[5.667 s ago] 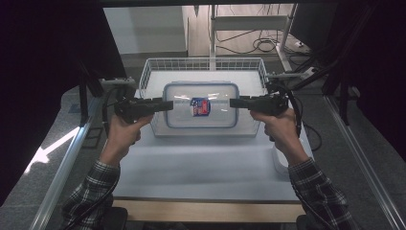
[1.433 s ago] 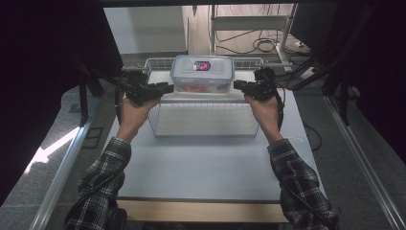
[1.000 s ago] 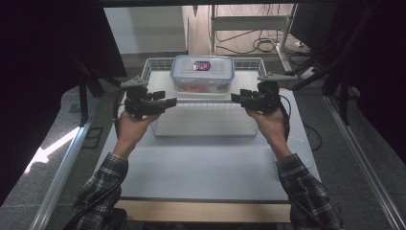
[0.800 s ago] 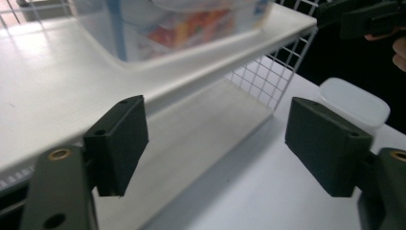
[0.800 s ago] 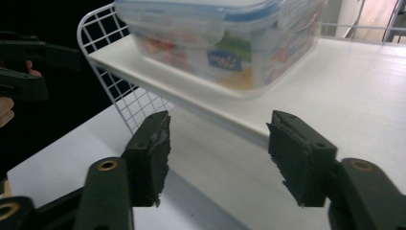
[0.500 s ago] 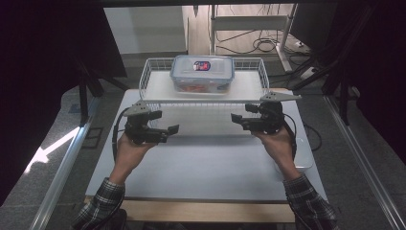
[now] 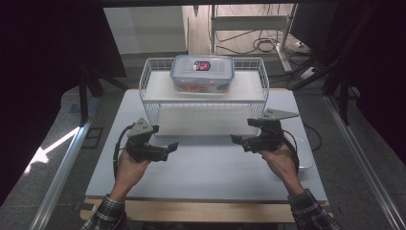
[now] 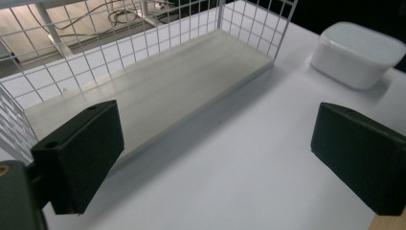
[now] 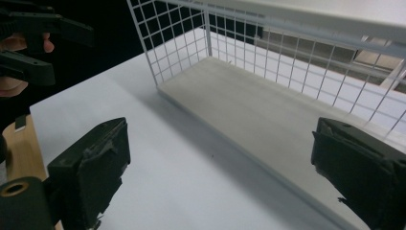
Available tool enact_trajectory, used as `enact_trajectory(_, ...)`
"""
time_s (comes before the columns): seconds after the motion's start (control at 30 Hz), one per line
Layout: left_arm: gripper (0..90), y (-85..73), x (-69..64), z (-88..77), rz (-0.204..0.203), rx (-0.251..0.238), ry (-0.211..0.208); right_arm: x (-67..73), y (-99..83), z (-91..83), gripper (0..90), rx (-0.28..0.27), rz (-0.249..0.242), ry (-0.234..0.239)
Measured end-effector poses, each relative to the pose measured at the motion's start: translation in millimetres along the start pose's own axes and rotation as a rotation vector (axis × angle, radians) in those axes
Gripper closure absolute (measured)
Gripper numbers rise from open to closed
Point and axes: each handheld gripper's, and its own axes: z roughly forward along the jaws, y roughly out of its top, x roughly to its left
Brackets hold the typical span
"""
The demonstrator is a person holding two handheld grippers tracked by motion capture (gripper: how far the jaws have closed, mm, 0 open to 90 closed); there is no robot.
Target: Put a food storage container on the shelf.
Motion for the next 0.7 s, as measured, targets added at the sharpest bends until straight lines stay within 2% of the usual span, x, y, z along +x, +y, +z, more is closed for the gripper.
enact_trajectory(0.23,1.0,-15.8,-10.8,-0.7,0.027,-0.005,-0.079,4.0,-17.1,-1.2,3.4,0.012,0.012,0.012)
enact_trajectory(0.37,0.3,-27.4,-14.6,-1.5,0.032,0.004,-0.078,7.5,-28.9,0.6,3.1,0.035,0.009,0.010)
enact_trajectory(0.47,0.2,-38.3,-15.0,-3.8,0.014,-0.008,-0.086,12.3,-37.6,0.7,2.6,0.045,-0.007,0.005)
enact_trajectory(0.6,0.7,-51.6,-17.0,-6.3,0.015,-0.004,-0.047,19.0,-47.8,-1.7,2.5,0.043,-0.017,-0.003)
enact_trajectory(0.7,1.0,-63.0,-19.9,-8.6,0.031,0.006,0.008,23.7,-56.5,-3.1,2.5,0.044,-0.016,-0.010)
